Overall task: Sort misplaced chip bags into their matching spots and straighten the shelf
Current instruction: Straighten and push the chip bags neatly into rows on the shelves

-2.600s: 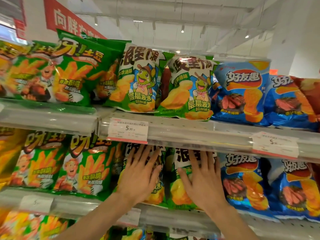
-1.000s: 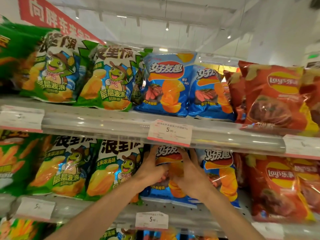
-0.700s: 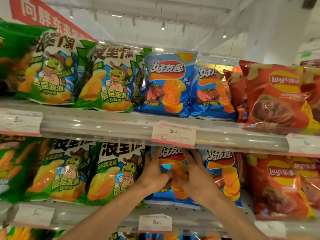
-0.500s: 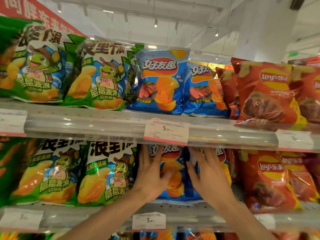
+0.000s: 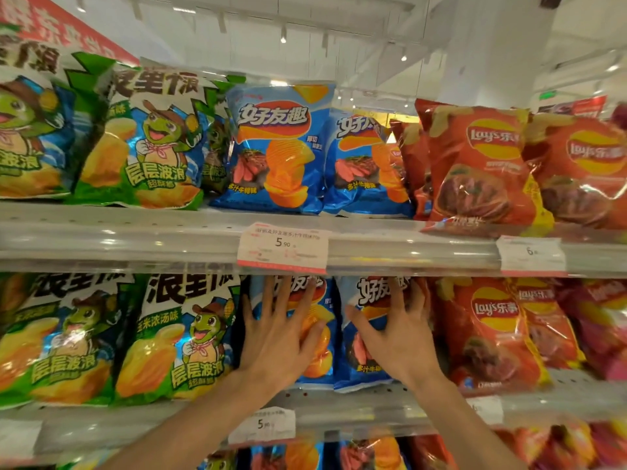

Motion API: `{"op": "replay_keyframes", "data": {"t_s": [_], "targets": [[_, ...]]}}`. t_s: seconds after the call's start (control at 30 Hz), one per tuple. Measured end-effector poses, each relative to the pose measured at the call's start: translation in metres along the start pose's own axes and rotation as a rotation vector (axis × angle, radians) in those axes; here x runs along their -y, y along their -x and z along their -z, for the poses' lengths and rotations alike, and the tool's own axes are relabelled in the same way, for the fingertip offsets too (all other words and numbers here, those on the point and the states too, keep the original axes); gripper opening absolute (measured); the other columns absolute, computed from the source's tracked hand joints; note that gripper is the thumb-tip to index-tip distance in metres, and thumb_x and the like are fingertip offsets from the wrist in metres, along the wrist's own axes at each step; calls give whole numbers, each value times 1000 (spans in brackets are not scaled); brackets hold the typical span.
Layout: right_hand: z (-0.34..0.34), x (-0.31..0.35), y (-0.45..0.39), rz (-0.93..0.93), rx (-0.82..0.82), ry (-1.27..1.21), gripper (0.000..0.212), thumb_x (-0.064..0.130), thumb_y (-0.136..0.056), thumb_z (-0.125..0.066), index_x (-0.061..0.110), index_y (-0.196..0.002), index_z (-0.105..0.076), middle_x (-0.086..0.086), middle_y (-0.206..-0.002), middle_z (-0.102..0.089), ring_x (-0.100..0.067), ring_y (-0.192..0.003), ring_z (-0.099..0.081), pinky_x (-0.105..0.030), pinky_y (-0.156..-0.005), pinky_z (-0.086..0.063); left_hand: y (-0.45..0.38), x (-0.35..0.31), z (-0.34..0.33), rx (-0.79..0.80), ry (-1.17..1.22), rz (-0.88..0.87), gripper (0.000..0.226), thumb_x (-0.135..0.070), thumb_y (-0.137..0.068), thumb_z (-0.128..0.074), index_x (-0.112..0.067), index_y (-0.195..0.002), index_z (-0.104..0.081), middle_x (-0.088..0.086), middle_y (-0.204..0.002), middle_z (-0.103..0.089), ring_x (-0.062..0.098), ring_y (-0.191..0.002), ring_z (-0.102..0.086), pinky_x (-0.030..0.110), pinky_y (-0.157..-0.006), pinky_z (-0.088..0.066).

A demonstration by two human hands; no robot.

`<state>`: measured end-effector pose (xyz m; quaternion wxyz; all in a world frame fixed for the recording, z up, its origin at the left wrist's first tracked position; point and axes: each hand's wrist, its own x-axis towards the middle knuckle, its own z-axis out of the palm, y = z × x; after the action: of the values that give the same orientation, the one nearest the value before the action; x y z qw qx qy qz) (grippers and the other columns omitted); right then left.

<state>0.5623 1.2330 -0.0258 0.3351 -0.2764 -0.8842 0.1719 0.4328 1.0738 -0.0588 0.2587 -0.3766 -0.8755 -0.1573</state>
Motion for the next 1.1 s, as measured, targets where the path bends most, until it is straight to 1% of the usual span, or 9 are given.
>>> {"op": "replay_keyframes", "data": {"t_s": [0.1, 0.23, 0.33, 0.37, 0.43, 0.53, 0.73, 0.93, 1.1], "targets": [[9, 0, 2, 14, -74, 178, 95, 83, -78, -37, 29, -153, -17, -16, -158, -12, -40, -136, -32, -55, -104, -39, 1, -2, -1, -19, 8, 2, 70, -65, -97, -25, -36, -158, -9, 8, -167, -6, 34, -153, -1, 66, -113, -9], [11, -9, 2, -21, -67, 347, 98, 88, -78, -20, 27, -155, -17, -20, -161, -9, -40, -139, -29, -54, -104, -34, 1, -14, 1, 7, 28, 25, 70, -65, -97, -21, -37, -158, -4, 8, -168, 1, 34, -153, 5, 69, -115, -9], [6, -14, 4, 38, -116, 357, 92, 83, -85, -16, 23, -155, -23, -20, -162, -13, -37, -148, -15, -55, -115, -20, 1, -15, 4, 19, 12, 25, 68, -65, -97, -13, -39, -158, 1, 6, -167, 9, 32, -153, 13, 65, -117, 9], [6, -14, 3, 108, -141, 340, 84, 76, -90, -19, 22, -154, -27, -19, -161, -18, -36, -148, -15, -56, -117, -17, 0, -14, 8, 5, -9, 7, 66, -63, -98, -14, -37, -158, -7, 8, -167, 1, 33, -154, 5, 65, -117, 8], [9, -12, -1, 282, -145, 347, 67, 62, -98, -23, 23, -152, -31, -14, -158, -26, -35, -147, -21, -58, -118, -14, -3, -11, 15, -14, -49, -47, 64, -59, -100, -16, -31, -157, -25, 10, -165, -21, 35, -152, -14, 66, -118, -6], [7, -12, -9, 447, -59, 415, 60, 53, -102, -20, 27, -156, -22, -9, -160, -26, -31, -149, -18, -60, -118, -10, -10, -11, 12, -2, -33, -65, 64, -57, -101, -17, -28, -156, -26, 10, -164, -25, 34, -151, -19, 66, -118, -16], [-13, -13, -8, 314, -52, 473, 65, 57, -99, -22, 26, -157, -20, -14, -160, -26, -37, -149, -19, -67, -115, -8, -11, -13, 4, 20, -80, -66, 70, -63, -99, -14, -28, -159, -12, 10, -166, -14, 34, -153, -12, 67, -117, -14], [-21, -11, -6, 233, -69, 498, 67, 59, -98, -25, 27, -157, -18, -15, -162, -22, -40, -149, -16, -70, -113, -7, -9, -13, 3, 35, -101, -65, 71, -64, -100, -16, -26, -160, -9, 12, -167, -10, 35, -153, -8, 66, -118, -11], [-17, -13, -9, 252, -36, 443, 68, 62, -99, -11, 29, -158, -10, -13, -164, -14, -36, -151, -6, -68, -115, -4, -10, -12, 11, 38, -56, -70, 71, -66, -97, -5, -31, -159, -1, 6, -168, -1, 30, -154, 3, 64, -120, 0]]}}
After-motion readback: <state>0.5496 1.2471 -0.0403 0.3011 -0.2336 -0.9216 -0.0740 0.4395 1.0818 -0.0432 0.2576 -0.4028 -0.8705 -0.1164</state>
